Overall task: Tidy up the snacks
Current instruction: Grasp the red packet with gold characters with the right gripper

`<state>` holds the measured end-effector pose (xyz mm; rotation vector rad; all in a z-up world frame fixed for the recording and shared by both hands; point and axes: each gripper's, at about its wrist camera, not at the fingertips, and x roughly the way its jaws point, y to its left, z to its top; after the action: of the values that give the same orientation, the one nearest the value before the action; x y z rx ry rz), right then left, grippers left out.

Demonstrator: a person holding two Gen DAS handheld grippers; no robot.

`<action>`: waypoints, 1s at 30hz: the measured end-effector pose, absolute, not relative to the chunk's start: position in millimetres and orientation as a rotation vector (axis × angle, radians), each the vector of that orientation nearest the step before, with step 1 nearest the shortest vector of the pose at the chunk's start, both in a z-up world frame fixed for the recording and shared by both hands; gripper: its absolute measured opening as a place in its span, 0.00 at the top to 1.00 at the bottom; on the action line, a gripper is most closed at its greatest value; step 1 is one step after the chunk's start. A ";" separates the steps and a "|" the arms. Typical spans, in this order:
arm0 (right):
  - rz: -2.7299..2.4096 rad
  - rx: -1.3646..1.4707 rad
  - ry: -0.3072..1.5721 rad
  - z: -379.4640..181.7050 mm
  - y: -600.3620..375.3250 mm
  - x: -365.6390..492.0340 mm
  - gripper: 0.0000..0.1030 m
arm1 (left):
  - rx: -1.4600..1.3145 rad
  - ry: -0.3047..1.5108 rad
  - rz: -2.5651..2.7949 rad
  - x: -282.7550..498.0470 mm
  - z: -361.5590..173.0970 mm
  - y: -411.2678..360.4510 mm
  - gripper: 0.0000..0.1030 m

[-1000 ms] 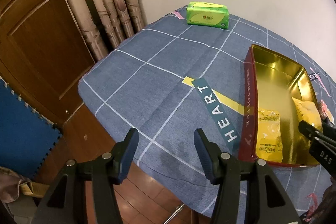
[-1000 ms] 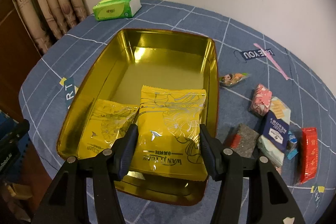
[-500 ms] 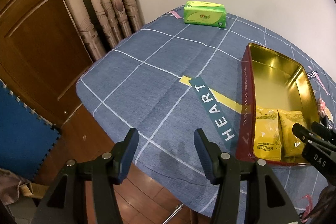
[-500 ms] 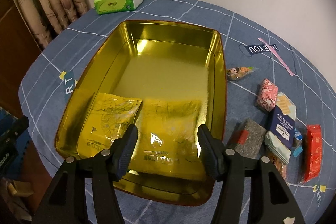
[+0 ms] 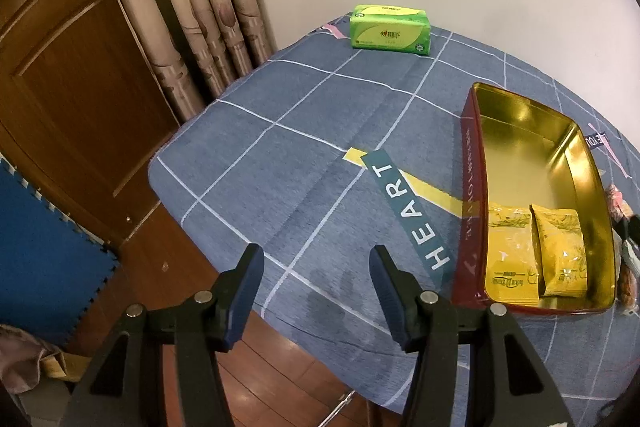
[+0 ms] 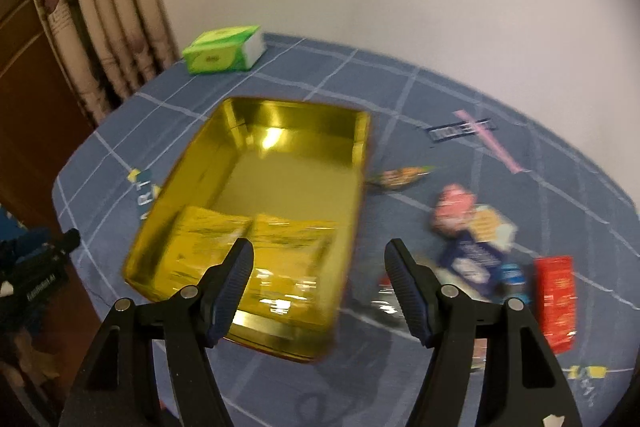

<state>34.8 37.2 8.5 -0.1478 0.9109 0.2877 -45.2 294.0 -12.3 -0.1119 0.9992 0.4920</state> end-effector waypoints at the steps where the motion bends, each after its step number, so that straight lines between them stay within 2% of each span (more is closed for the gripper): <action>1: 0.264 -0.146 0.904 11.5 20.9 35.1 0.37 | -0.109 0.999 0.494 -45.1 -12.2 293.7 0.45; 7: 0.088 -0.168 0.910 10.9 -68.8 41.2 0.30 | -0.089 1.001 0.498 -44.4 -12.2 290.5 0.45; 16: -0.011 -0.167 1.020 -34.3 -153.1 47.2 0.25 | -0.054 1.000 0.490 -41.5 -12.9 283.0 0.45; 26: 0.025 -0.148 1.042 -62.5 -163.3 62.7 0.25 | 0.040 0.976 0.444 -38.6 -7.5 252.7 0.45; 29: 0.035 -0.132 1.046 -66.1 -166.7 65.6 0.29 | 0.054 0.978 0.430 -36.6 -5.3 241.2 0.45; 30: 0.042 -0.126 1.049 -67.1 -168.4 65.2 0.34 | 0.054 0.981 0.424 -36.0 -5.2 237.4 0.45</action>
<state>65.2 -168.4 -67.1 -0.1257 1.0491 0.0417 -36.0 237.4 -5.2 0.0541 0.9811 0.4243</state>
